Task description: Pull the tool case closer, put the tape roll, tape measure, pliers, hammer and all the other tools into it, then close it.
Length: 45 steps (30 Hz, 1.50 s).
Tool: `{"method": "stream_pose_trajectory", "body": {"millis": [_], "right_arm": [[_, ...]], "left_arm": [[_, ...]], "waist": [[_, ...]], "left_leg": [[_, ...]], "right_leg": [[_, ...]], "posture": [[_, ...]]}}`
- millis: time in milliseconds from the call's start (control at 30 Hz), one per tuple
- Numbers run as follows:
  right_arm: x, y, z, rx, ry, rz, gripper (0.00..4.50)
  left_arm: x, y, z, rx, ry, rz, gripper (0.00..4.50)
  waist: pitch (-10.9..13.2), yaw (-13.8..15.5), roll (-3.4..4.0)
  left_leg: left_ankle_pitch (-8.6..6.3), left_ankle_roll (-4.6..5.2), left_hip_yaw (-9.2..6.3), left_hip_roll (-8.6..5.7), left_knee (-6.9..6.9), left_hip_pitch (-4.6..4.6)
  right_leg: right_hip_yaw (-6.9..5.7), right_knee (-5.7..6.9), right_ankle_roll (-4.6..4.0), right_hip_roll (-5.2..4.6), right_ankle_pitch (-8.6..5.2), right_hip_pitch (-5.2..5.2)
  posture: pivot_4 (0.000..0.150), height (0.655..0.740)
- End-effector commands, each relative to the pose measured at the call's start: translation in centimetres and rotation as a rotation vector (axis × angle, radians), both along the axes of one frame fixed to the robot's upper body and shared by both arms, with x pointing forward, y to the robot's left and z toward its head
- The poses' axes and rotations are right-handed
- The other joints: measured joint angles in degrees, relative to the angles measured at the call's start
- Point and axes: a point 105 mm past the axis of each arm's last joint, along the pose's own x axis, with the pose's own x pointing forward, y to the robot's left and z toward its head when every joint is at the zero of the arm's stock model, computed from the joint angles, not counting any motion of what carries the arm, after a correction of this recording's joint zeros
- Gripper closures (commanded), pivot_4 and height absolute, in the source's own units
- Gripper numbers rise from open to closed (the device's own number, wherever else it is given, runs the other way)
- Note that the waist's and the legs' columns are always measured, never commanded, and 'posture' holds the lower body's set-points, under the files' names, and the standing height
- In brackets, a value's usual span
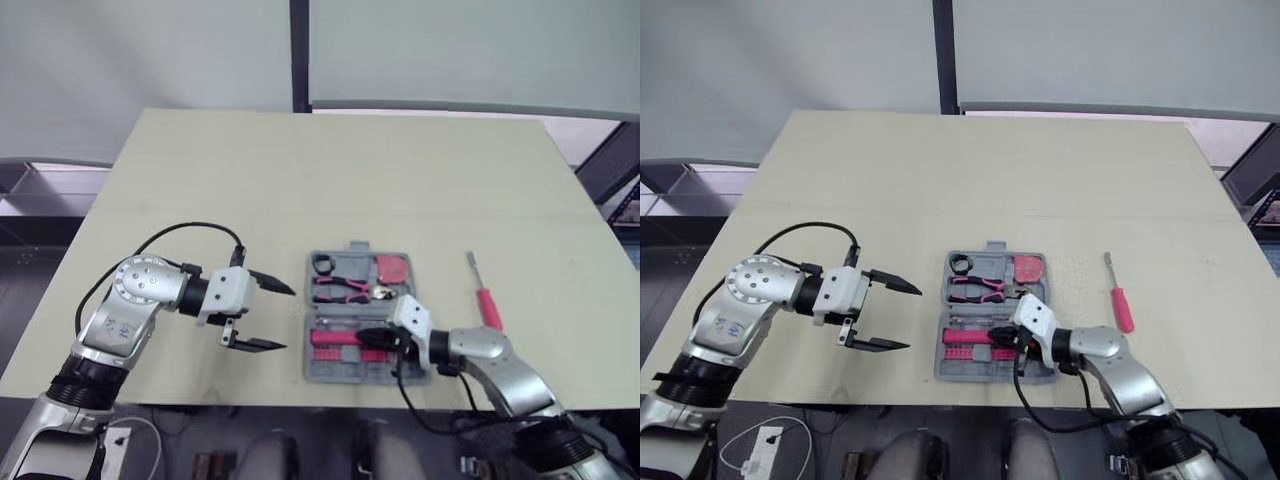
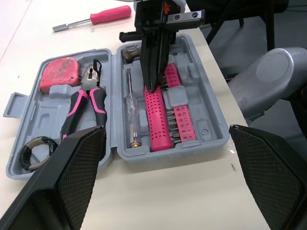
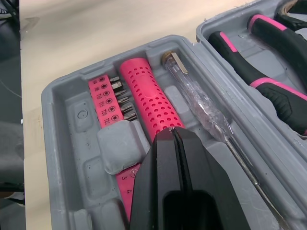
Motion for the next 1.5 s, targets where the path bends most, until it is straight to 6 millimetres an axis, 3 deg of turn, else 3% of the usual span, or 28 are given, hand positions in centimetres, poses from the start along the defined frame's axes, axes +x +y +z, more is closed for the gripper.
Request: {"method": "stream_pose_trajectory", "body": {"millis": [33, 200, 300, 400, 533, 600, 633, 700, 833, 933, 967, 1067, 1167, 1233, 1300, 1400, 1500], "right_arm": [[-2.4, -4.7, -6.9, -0.266, 0.26, -0.166, 4.48], [-3.2, -5.6, -7.9, -0.336, 0.302, -0.18, 4.48], [-2.8, -5.6, -7.6, -0.325, 0.273, -0.189, 4.48], [-1.1, -4.2, -5.0, -0.19, 0.147, -0.187, 4.48], [0.5, -3.5, 0.9, -0.003, -0.037, -0.21, 4.48], [0.2, -5.0, 5.0, 0.058, -0.1, -0.247, 4.48], [-0.2, -6.1, 6.4, 0.065, -0.107, -0.269, 4.24], [-0.8, -7.3, 7.5, 0.064, -0.095, -0.299, 3.71], [-3.0, -13.8, 9.9, -0.037, -0.087, -0.431, 1.75], [-5.3, -21.3, 10.8, -0.155, -0.051, -0.662, 0.22], [-6.2, -23.6, 10.9, -0.189, -0.04, -0.741, 0.01], [-8.1, -27.9, 11.1, -0.252, -0.026, -0.892, 0.01], [-9.4, -30.5, 11.3, -0.28, -0.033, -0.995, 0.01], [-9.3, -31.1, 11.4, -0.268, -0.051, -1.029, 0.01], [-8.5, -30.3, 11.5, -0.239, -0.066, -1.018, 0.01], [-6.9, -27.7, 11.4, -0.199, -0.081, -0.948, 0.01], [-4.5, -24.8, 11.4, -0.139, -0.098, -0.919, 0.01]], "left_arm": [[0.0, -0.2, 1.0, -0.006, -0.041, -0.014, 0.0], [-0.1, -0.4, 1.1, -0.009, -0.044, -0.017, 0.0], [-0.2, -0.4, 1.1, -0.01, -0.042, -0.019, 0.0], [-0.1, -0.3, 1.1, -0.008, -0.037, -0.015, 0.0], [-0.2, 0.1, 0.5, -0.033, 0.004, 0.027, 0.0], [-0.3, 0.9, -0.2, -0.088, 0.058, 0.108, 0.0], [-0.3, 1.4, -0.5, -0.115, 0.08, 0.152, 0.0], [-0.3, 1.9, -0.6, -0.14, 0.101, 0.201, 0.0], [-0.9, 5.4, -1.5, -0.186, 0.195, 0.386, 0.0], [-1.6, 10.1, -2.4, -0.166, 0.222, 0.578, 0.0], [-1.7, 12.0, -2.6, -0.159, 0.222, 0.656, 0.0], [-1.9, 16.5, -2.9, -0.141, 0.2, 0.837, 0.0], [-2.7, 19.8, -3.0, -0.143, 0.178, 0.968, 0.0], [-3.3, 20.2, -3.0, -0.157, 0.185, 0.984, 0.0], [-3.4, 19.4, -2.8, -0.182, 0.2, 0.962, 0.0], [-3.2, 17.1, -2.2, -0.221, 0.215, 0.89, 0.0], [-2.9, 13.2, -0.9, -0.248, 0.217, 0.752, 0.0]], "waist": [[-0.36, 0.09, 0.03], [-1.05, 0.16, 0.08], [-1.17, 0.16, 0.09], [-1.25, 0.15, 0.05], [-0.94, 0.15, 0.5], [-0.59, -0.01, 0.96], [-0.47, -0.05, 1.16], [-0.41, -0.04, 1.06], [-0.27, 0.11, 0.81], [-0.19, 0.12, 0.68], [-0.17, 0.09, 0.65], [-0.06, 0.11, 0.42], [-0.06, -0.06, 0.43], [-0.06, -0.24, 0.5], [-0.05, -0.38, 0.5], [-0.04, -0.27, 0.51], [-0.03, -0.24, 0.53]], "left_leg": [[-0.02, 0.0, -0.05, 0.0, 0.0, 0.03], [-0.16, 0.05, -0.14, -0.01, -0.02, 0.25], [-0.27, 0.09, -0.17, -0.05, -0.25, 0.91], [-0.33, 0.09, -0.29, -0.09, -0.32, 1.04], [-0.33, 0.09, -0.32, -0.14, -0.32, 0.87], [-0.33, 0.12, -0.3, -0.19, -0.32, 0.77], [-0.33, 0.17, -0.27, -0.22, -0.34, 0.67], [-0.3, 0.25, -0.14, -0.25, -0.36, 0.17], [-0.19, 0.18, -0.15, -0.11, -0.39, -0.13], [-0.14, 0.27, 0.01, -0.12, -0.49, -0.13], [-0.15, 0.31, 0.06, -0.16, -0.51, -0.11], [-0.2, 0.36, 0.1, -0.21, -0.65, -0.01], [-0.22, 0.27, 0.11, -0.21, -0.85, 0.03], [-0.25, 0.18, 0.14, -0.21, -0.96, 0.01], [-0.25, 0.15, 0.21, -0.19, -0.99, -0.03], [-0.22, 0.1, 0.25, -0.19, -0.95, -0.06], [-0.24, -0.1, 0.25, -0.19, -0.95, -0.05]], "right_leg": [[0.03, -0.04, -0.01, -0.01, 0.0, 0.06], [0.2, -0.25, -0.02, -0.38, -0.01, 0.31], [0.13, -0.53, -0.07, -0.55, -0.05, 0.92], [0.13, -0.72, -0.09, -0.64, -0.06, 1.06], [0.14, -0.76, -0.08, -0.68, -0.05, 1.01], [0.15, -0.73, -0.06, -0.72, -0.04, 0.97], [0.17, -0.73, -0.04, -0.74, -0.03, 0.86], [0.26, -0.51, 0.02, -0.76, 0.0, 0.23], [0.02, -0.44, 0.02, -0.52, 0.0, -0.07], [0.08, -0.67, 0.05, -0.54, 0.0, -0.04], [0.15, -0.7, 0.08, -0.6, 0.01, -0.03], [0.23, -0.98, 0.12, -0.73, 0.04, -0.01], [0.32, -0.99, 0.11, -0.79, 0.04, -0.12], [0.38, -0.99, 0.07, -0.81, 0.02, -0.24], [0.42, -0.94, 0.05, -0.8, 0.01, -0.37], [0.47, -0.84, 0.05, -0.81, 0.01, -0.47], [0.53, -0.74, 0.04, -0.84, 0.01, -0.51]], "posture": [[0.15, 0.74], [0.15, 0.74], [0.15, 0.74], [0.15, 0.74], [0.15, 0.74], [0.15, 0.74], [0.15, 0.74], [0.15, 0.74], [0.15, 0.74], [0.15, 0.74], [0.15, 0.74], [0.15, 0.74], [0.15, 0.74], [0.15, 0.74], [0.15, 0.74], [0.15, 0.74], [0.15, 0.74]]}}
